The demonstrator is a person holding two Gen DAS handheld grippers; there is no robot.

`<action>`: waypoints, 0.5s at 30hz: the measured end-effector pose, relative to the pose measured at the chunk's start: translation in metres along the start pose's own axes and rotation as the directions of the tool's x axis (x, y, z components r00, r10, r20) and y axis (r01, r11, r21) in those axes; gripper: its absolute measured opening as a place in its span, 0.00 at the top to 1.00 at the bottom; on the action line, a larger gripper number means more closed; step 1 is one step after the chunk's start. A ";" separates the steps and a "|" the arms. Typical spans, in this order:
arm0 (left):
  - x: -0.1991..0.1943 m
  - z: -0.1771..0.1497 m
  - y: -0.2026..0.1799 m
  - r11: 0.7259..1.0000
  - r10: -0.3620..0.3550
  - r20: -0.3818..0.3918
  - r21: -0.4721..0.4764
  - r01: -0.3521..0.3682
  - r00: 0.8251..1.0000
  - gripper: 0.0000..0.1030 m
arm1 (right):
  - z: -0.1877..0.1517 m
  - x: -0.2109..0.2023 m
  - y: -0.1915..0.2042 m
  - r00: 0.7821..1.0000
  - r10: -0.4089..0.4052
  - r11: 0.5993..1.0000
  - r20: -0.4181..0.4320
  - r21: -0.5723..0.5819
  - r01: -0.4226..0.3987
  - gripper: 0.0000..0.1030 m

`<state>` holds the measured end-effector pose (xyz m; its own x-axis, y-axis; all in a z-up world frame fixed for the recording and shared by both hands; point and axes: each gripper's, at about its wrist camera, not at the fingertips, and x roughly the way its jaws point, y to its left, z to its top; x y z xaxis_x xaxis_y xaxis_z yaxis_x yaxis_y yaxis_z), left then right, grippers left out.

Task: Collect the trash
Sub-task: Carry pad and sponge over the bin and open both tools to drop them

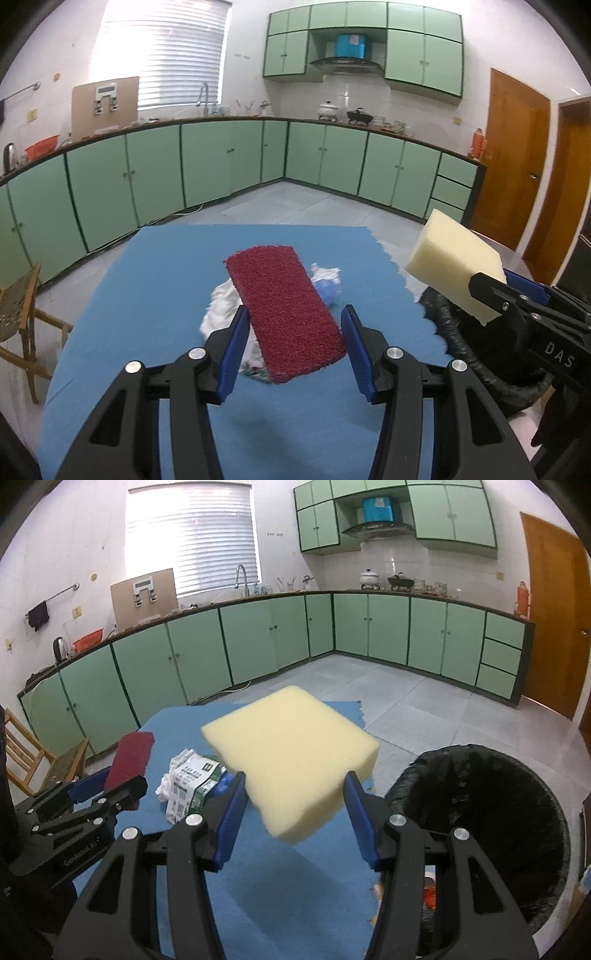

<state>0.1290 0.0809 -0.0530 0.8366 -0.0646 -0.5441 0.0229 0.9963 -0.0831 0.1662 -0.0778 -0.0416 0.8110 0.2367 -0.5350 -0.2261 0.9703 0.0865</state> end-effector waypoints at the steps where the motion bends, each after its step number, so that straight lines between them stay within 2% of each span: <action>1: 0.000 0.003 -0.007 1.000 -0.012 0.006 0.009 0.012 1.000 0.51 | 0.001 -0.003 -0.005 1.000 -0.007 1.000 0.004 0.004 0.007 0.50; 8: 0.007 0.015 -0.050 0.994 -0.097 0.022 0.052 0.096 0.995 0.51 | 0.004 -0.024 -0.048 0.997 -0.077 0.996 0.027 0.044 0.076 0.50; 15: 0.020 0.024 -0.098 0.974 -0.205 0.014 0.095 0.203 0.979 0.51 | 0.002 -0.043 -0.101 0.986 -0.163 0.984 0.043 0.085 0.159 0.50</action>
<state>0.1570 -0.0164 -0.0356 0.8214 -0.2671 -0.5040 0.2444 0.9632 -0.1121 0.1552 -0.1854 -0.0253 0.8596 0.0769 -0.5051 -0.0473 0.9963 0.0712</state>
